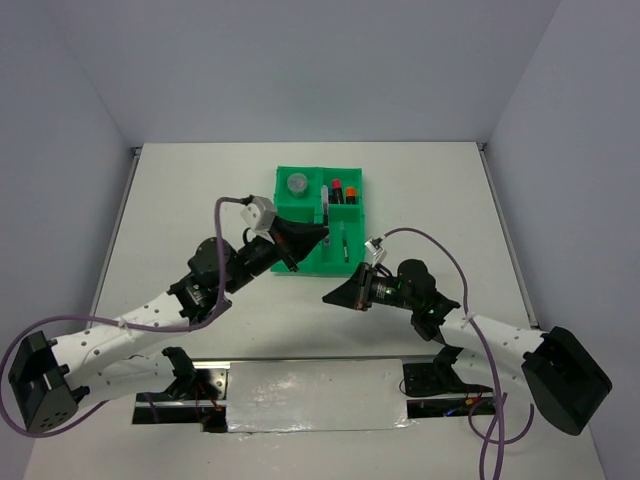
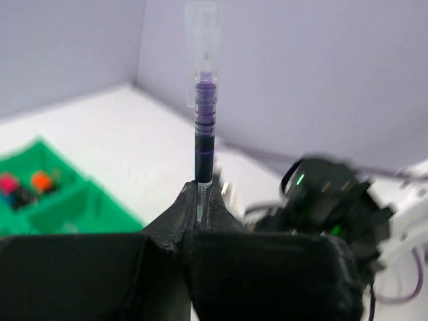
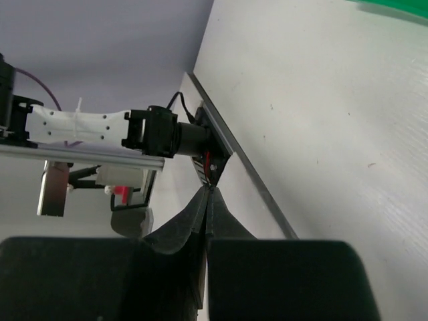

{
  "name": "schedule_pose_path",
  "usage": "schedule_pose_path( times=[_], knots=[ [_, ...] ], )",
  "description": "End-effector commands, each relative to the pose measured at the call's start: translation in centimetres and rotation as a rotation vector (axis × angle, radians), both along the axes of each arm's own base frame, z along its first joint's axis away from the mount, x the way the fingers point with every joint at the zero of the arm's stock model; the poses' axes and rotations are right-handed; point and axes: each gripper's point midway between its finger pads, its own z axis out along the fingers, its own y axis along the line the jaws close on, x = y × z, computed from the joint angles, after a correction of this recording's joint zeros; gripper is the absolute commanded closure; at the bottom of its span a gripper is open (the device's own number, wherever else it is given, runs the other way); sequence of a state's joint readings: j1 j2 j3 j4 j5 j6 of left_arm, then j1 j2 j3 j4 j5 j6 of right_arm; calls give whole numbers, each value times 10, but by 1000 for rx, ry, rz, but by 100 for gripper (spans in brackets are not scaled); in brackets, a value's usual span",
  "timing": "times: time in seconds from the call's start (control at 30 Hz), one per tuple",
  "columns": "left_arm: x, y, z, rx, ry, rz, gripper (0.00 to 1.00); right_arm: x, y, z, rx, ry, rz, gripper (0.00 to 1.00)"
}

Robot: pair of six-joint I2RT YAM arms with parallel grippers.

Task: Sort the stationery into containers
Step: Close the pen cap on the pen.

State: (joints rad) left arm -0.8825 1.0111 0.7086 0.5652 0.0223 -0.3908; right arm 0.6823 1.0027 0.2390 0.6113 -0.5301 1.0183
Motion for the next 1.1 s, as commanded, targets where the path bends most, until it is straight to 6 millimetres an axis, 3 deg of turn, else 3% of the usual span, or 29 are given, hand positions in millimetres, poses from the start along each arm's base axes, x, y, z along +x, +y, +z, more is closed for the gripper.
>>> schedule_pose_path(
  times=[0.0,0.13,0.27,0.3,0.33,0.37,0.43,0.5,0.67,0.83,0.93,1.07],
  knots=[
    [-4,9,66,-155,-154,21,100,-8,-1,3,-21,-21,39,100],
    [-5,9,56,-152,-140,18,100,-3,-4,17,-29,-90,10,100],
    [-10,12,57,-149,-139,4,100,10,-14,18,-104,-180,-58,100],
    [-12,12,56,-139,-134,-3,100,14,-19,24,-121,-254,-80,90],
    [-14,12,56,-130,-130,-12,100,22,-27,18,-177,-260,-134,80],
    [-18,11,51,-111,-117,-32,100,29,-32,27,-207,-326,-162,57],
    [-24,10,43,-94,-101,-63,100,35,-44,45,-232,-401,-225,44],
    [-32,9,32,-74,-72,-104,100,31,-47,69,-212,-527,-215,36],
    [-59,2,14,-69,-21,-246,100,-6,-42,131,-65,-765,-73,33],
    [-82,-8,-3,-42,0,-367,100,3,-53,170,-46,-804,-184,32],
    [-91,-14,-11,-37,17,-415,100,8,-52,181,-57,-818,-193,31],
    [-99,-21,-15,-26,15,-447,100,5,-38,179,-40,-792,-107,31]
  ],
)
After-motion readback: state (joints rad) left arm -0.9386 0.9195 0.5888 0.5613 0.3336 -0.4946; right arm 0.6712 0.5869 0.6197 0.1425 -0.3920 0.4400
